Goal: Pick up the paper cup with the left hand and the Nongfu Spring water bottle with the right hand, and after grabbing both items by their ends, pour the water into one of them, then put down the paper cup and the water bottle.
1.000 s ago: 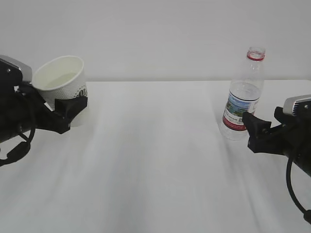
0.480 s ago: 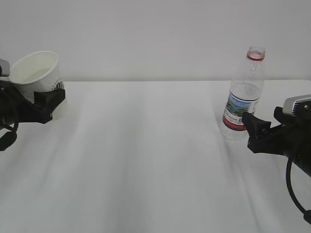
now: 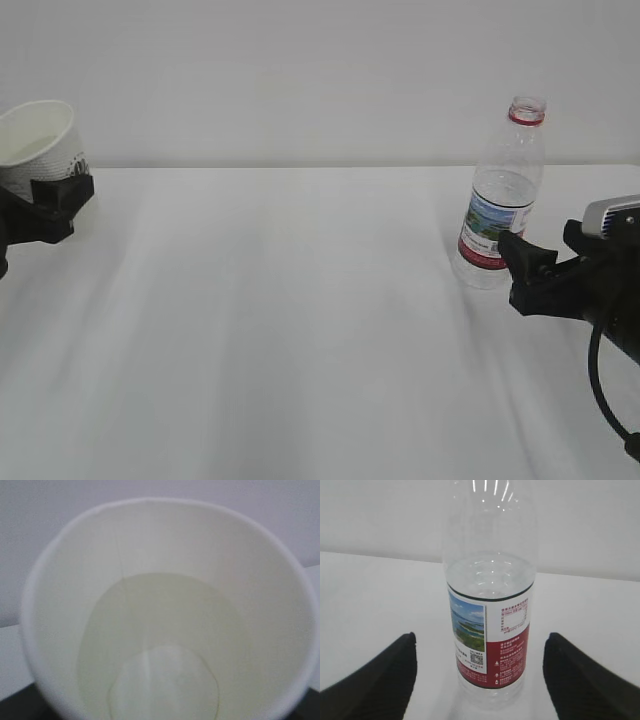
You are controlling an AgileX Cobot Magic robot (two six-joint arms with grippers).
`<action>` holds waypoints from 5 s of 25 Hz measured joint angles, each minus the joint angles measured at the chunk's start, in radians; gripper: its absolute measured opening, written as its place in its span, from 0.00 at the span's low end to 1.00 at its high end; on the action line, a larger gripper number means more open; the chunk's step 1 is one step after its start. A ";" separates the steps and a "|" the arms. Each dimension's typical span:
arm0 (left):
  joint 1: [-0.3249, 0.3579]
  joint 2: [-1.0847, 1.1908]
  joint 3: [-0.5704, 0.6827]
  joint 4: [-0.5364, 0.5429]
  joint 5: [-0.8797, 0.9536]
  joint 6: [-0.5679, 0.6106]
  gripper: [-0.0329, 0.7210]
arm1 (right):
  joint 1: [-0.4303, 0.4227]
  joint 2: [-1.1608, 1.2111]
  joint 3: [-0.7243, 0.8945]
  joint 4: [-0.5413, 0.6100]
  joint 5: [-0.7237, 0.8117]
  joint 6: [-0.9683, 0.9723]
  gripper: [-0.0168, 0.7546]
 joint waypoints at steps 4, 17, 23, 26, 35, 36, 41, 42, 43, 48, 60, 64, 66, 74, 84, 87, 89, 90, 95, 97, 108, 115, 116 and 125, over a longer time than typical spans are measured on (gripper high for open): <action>0.029 0.000 0.000 -0.009 0.000 0.000 0.78 | 0.000 0.000 0.000 0.000 0.000 0.000 0.79; 0.051 0.105 0.000 -0.048 -0.074 0.001 0.77 | 0.000 0.000 0.000 -0.001 0.000 0.001 0.79; 0.051 0.161 0.000 -0.078 -0.124 0.001 0.77 | 0.000 0.000 0.000 -0.001 0.000 0.001 0.79; 0.051 0.178 0.000 -0.087 -0.149 0.001 0.77 | 0.000 0.000 0.000 -0.001 0.000 0.001 0.79; 0.051 0.240 -0.039 -0.103 -0.181 0.001 0.77 | 0.000 -0.001 0.000 -0.010 0.000 0.001 0.78; 0.051 0.245 -0.047 -0.103 -0.181 0.001 0.77 | 0.000 -0.001 0.000 -0.010 -0.002 0.001 0.78; 0.051 0.262 -0.088 -0.103 -0.173 0.001 0.77 | 0.000 -0.001 0.000 -0.010 -0.002 0.001 0.78; 0.051 0.266 -0.099 -0.103 -0.169 0.001 0.77 | 0.000 -0.001 0.000 -0.010 -0.002 0.001 0.78; 0.051 0.273 -0.109 -0.103 -0.166 0.001 0.77 | 0.000 -0.001 0.000 -0.010 -0.002 0.001 0.78; 0.051 0.308 -0.147 -0.103 -0.158 0.001 0.77 | 0.000 -0.001 0.000 -0.010 -0.002 0.001 0.78; 0.051 0.410 -0.208 -0.105 -0.158 0.001 0.77 | 0.000 -0.001 0.000 -0.010 -0.002 0.001 0.78; 0.051 0.444 -0.217 -0.107 -0.164 0.001 0.77 | 0.000 -0.001 0.000 -0.021 -0.002 0.001 0.78; 0.051 0.457 -0.218 -0.110 -0.169 0.001 0.77 | 0.000 -0.001 0.000 -0.021 -0.002 0.001 0.78; 0.051 0.487 -0.223 -0.122 -0.223 0.002 0.77 | 0.000 -0.001 0.000 -0.026 -0.002 0.001 0.78; 0.051 0.489 -0.223 -0.122 -0.223 0.002 0.78 | 0.000 -0.001 0.000 -0.028 -0.002 0.002 0.78; 0.051 0.489 -0.223 -0.122 -0.223 0.002 0.81 | 0.000 -0.001 0.000 -0.028 -0.002 0.002 0.78; 0.051 0.489 -0.223 -0.105 -0.223 0.002 0.84 | 0.000 -0.001 0.000 -0.030 -0.002 0.002 0.78; 0.051 0.489 -0.223 -0.102 -0.223 0.002 0.85 | 0.000 -0.001 0.000 -0.030 -0.002 0.002 0.78; 0.051 0.489 -0.223 -0.090 -0.223 0.002 0.87 | 0.000 -0.001 0.000 -0.037 -0.002 0.002 0.78; 0.051 0.489 -0.223 -0.088 -0.223 0.002 0.87 | 0.000 -0.001 0.000 -0.037 -0.002 0.002 0.78; 0.051 0.470 -0.164 -0.082 -0.242 0.002 0.91 | 0.000 -0.001 0.000 -0.038 -0.002 0.002 0.78; 0.051 0.422 -0.089 -0.082 -0.261 0.002 0.91 | 0.000 -0.001 0.000 -0.038 -0.004 0.002 0.78; 0.051 0.411 -0.074 -0.082 -0.261 0.002 0.91 | 0.000 -0.001 0.000 -0.038 -0.004 0.002 0.78; 0.051 0.335 0.038 -0.082 -0.280 0.020 0.91 | 0.000 -0.001 0.000 -0.041 -0.004 0.002 0.78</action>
